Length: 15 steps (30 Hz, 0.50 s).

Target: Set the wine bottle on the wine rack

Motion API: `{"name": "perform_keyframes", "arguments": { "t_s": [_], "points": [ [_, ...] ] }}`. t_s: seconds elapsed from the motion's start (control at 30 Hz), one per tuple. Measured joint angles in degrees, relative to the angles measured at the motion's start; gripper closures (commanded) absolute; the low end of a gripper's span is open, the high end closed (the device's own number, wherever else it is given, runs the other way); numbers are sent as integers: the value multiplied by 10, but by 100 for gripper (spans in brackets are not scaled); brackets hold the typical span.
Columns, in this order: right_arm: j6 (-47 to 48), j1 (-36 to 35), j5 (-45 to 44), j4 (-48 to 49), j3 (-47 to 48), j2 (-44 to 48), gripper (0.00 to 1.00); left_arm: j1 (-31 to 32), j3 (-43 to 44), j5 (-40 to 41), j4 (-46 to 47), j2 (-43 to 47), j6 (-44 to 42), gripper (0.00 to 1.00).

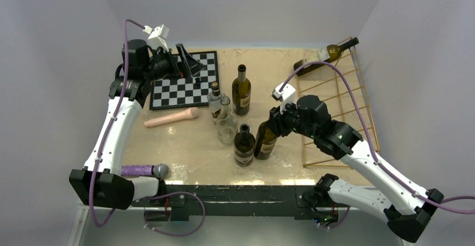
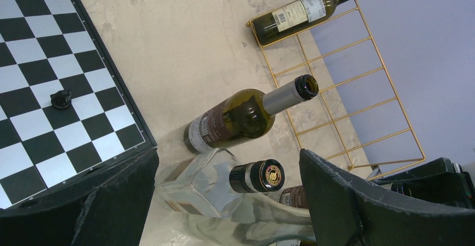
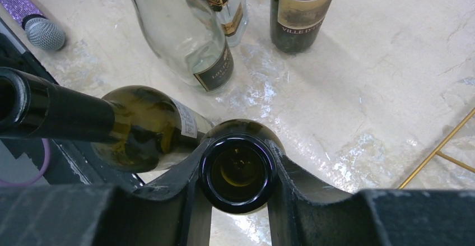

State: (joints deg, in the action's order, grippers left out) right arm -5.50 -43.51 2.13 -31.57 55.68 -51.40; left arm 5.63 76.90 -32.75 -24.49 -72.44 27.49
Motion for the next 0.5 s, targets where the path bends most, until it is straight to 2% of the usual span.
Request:
{"name": "perform_keyframes", "arguments": {
  "t_s": [0.1,0.5],
  "points": [
    [-2,-2,-12,2,0,-2,100,0,0,0,0,0,0,1],
    [19,-2,-132,-11,43,-50,100,0,0,0,-2,0,0,1]
  ]
}}
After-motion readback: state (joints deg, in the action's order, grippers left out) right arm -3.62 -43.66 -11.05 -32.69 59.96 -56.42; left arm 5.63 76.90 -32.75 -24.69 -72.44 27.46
